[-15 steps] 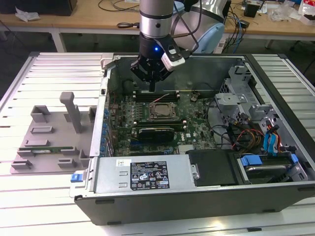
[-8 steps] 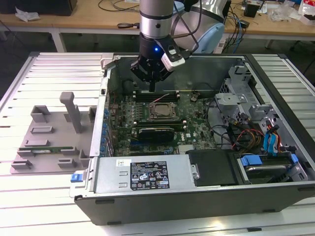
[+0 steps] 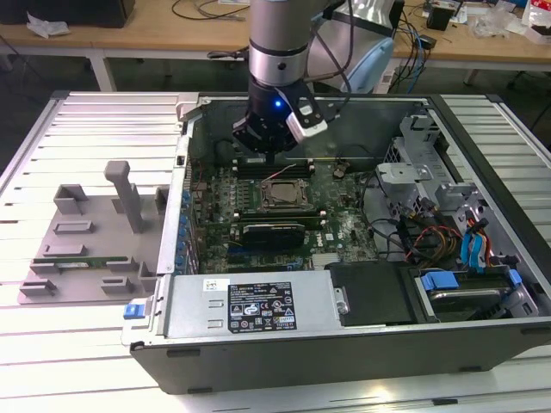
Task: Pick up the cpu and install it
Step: 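Install the first cpu locking lever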
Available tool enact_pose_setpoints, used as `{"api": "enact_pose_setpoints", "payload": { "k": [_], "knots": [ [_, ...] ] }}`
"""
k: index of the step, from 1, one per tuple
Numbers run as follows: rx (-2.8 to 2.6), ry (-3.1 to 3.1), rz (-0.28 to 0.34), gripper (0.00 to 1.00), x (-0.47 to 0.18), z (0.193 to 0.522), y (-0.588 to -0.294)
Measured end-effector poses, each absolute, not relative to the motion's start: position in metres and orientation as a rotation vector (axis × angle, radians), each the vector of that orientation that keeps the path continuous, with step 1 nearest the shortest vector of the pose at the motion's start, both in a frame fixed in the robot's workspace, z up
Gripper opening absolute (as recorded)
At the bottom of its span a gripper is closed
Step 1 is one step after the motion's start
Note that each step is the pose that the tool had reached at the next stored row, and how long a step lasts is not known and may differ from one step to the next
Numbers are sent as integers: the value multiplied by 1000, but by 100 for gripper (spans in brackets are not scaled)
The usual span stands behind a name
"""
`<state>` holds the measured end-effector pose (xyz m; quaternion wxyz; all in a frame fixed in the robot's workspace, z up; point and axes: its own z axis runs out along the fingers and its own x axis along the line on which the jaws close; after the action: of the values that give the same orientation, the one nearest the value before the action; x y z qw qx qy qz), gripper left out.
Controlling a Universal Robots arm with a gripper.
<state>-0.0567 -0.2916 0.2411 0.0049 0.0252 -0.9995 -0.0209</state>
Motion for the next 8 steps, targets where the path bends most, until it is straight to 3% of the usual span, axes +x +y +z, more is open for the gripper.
{"api": "enact_pose_setpoints", "payload": {
  "k": [8],
  "knots": [
    [103,-3128,-65,11,-50,225,-288]
  ]
}}
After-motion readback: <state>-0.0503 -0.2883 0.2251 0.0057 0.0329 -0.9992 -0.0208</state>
